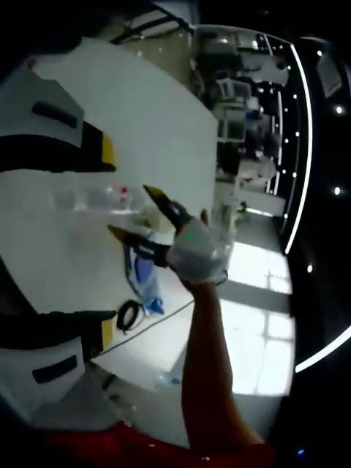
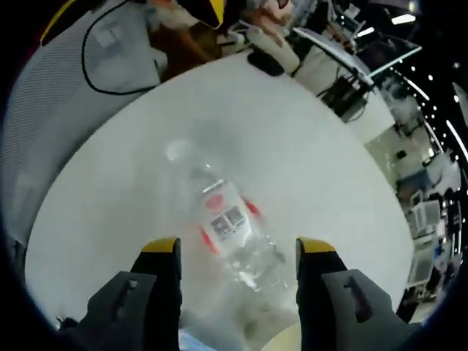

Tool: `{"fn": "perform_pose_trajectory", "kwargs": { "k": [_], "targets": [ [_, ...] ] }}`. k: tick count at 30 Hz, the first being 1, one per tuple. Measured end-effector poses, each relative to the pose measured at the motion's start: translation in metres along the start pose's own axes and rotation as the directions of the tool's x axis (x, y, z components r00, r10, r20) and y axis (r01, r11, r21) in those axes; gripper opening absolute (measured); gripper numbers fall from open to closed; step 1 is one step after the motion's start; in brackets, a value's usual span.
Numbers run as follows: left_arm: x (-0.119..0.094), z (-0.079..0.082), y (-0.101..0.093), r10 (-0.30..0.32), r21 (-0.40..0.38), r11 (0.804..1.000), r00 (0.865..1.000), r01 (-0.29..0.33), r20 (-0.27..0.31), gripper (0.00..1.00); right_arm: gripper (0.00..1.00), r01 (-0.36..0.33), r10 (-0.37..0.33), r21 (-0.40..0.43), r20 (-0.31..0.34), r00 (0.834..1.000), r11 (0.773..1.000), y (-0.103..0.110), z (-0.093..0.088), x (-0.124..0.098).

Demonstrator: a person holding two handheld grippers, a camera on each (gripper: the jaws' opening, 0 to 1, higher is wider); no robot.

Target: Arrange the tabletop items into an orderly group along one side of the table until the central work area is clear of visible clutter.

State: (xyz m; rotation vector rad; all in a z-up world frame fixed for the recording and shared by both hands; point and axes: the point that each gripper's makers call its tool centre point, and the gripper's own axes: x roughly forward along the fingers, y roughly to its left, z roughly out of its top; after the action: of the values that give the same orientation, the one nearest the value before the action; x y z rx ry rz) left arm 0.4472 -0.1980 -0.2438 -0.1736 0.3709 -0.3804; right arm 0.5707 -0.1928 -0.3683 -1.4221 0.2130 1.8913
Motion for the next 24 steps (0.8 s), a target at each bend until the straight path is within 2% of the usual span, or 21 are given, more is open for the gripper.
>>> {"fn": "perform_pose_trajectory", "kwargs": {
  "k": [19,24],
  "targets": [
    [0.002,-0.005,-0.001,-0.003,-0.01,1.0,1.0,0.003,-0.01,0.73,0.51,-0.088,0.079,-0.116,-0.081,0.994,0.989,-0.002,-0.007,0.022],
    [0.002,-0.005,0.0,-0.002,-0.014,1.0,1.0,0.002,-0.007,0.72,0.5,-0.099,0.088,-0.121,-0.096,0.992,0.988,-0.002,-0.007,0.025]
  ]
}}
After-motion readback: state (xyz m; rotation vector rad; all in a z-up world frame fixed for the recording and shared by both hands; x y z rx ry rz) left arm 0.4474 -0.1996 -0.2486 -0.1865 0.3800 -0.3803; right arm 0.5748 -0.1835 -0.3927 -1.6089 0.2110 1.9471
